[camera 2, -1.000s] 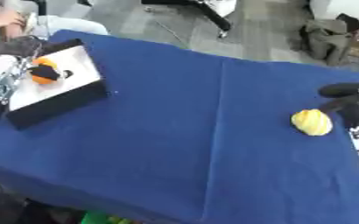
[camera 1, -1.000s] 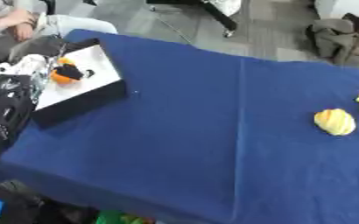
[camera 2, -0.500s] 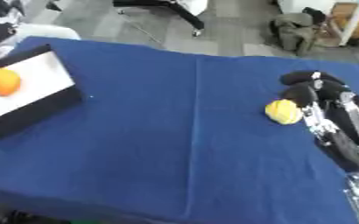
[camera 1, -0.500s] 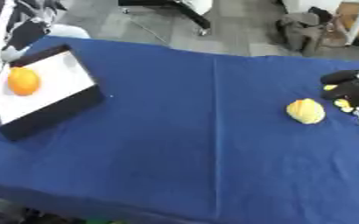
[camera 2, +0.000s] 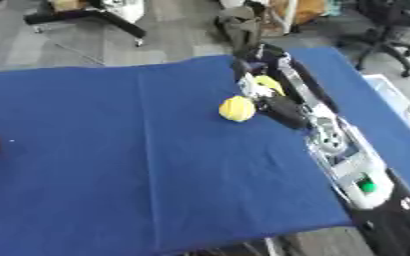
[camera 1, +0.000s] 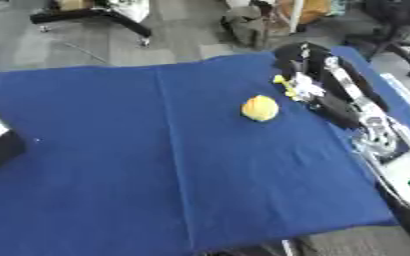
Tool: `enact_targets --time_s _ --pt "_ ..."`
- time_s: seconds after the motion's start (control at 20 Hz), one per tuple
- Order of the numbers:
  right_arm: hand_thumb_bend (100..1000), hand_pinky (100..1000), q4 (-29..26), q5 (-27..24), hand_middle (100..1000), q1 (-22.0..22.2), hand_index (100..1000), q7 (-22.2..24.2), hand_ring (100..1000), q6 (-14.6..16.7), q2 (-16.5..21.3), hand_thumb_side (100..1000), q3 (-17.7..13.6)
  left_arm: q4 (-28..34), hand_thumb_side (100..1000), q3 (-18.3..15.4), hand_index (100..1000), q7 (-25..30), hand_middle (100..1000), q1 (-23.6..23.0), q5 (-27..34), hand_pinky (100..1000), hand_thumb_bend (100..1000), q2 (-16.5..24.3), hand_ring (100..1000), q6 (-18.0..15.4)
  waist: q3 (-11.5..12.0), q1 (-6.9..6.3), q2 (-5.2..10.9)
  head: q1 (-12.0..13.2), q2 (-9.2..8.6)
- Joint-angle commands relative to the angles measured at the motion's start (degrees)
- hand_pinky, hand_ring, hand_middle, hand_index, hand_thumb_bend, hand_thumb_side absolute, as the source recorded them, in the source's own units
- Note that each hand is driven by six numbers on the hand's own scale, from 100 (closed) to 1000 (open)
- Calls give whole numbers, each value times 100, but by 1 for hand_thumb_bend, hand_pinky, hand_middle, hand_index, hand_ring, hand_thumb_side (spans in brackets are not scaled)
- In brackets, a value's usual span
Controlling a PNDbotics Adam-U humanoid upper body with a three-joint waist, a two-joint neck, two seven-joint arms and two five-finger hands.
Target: Pick up the objects with one hand, pass them to the other hand, and then place them into the box on the other side of the table.
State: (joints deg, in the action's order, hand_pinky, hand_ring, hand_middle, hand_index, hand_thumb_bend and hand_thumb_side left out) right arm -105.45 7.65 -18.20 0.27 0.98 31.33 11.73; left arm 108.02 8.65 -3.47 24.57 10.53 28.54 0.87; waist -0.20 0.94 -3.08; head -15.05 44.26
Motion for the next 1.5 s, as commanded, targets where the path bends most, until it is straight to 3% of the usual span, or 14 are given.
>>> enact_targets --time_s 0.05,0.2,0.35,0.65,0.75,0.8,0.95,1.2,1.5 --pt "100 761 574 16 852 -298 735 239 906 -27 476 671 -26 266 855 200 791 215 589 35 250 912 161 -353 602 31 77 7 36 -435 -14" --pt "100 784 1401 202 901 -609 777 508 946 -36 633 633 -44 302 872 314 790 329 586 39 269 915 163 -790 601 49 238 6 -44 -739 -14" --pt "100 793 2389 740 916 -947 788 588 967 -56 581 602 -169 306 879 425 792 437 586 43 286 917 165 -1116 601 28 395 7 -133 -989 -14" --pt "100 812 3754 1443 920 -1340 808 321 984 83 420 513 -434 365 890 547 794 627 586 40 238 920 160 -1216 602 27 601 48 -239 -1271 -14" --pt "100 816 3969 1644 912 -1389 818 330 981 135 417 435 -453 365 878 559 795 654 586 27 210 922 154 -1224 602 20 634 60 -249 -1303 -14" --pt "100 816 4047 1736 913 -1405 823 361 979 159 417 457 -449 359 894 566 795 665 586 15 202 922 161 -1229 602 18 644 65 -252 -1310 -14" --pt "100 825 4198 2059 910 -1420 854 578 973 225 427 403 -394 329 899 585 796 692 585 -18 170 923 161 -1249 600 13 660 72 -253 -1332 -14" --pt "100 830 4312 2519 910 -1423 883 1122 970 289 400 406 -351 267 906 618 795 703 584 -68 110 924 160 -1263 599 18 688 81 -253 -1361 -14" --pt "100 831 4482 2771 910 -1459 895 1254 967 316 321 381 -390 246 909 665 795 729 582 -79 91 925 159 -1270 597 18 781 106 -284 -1452 -14"
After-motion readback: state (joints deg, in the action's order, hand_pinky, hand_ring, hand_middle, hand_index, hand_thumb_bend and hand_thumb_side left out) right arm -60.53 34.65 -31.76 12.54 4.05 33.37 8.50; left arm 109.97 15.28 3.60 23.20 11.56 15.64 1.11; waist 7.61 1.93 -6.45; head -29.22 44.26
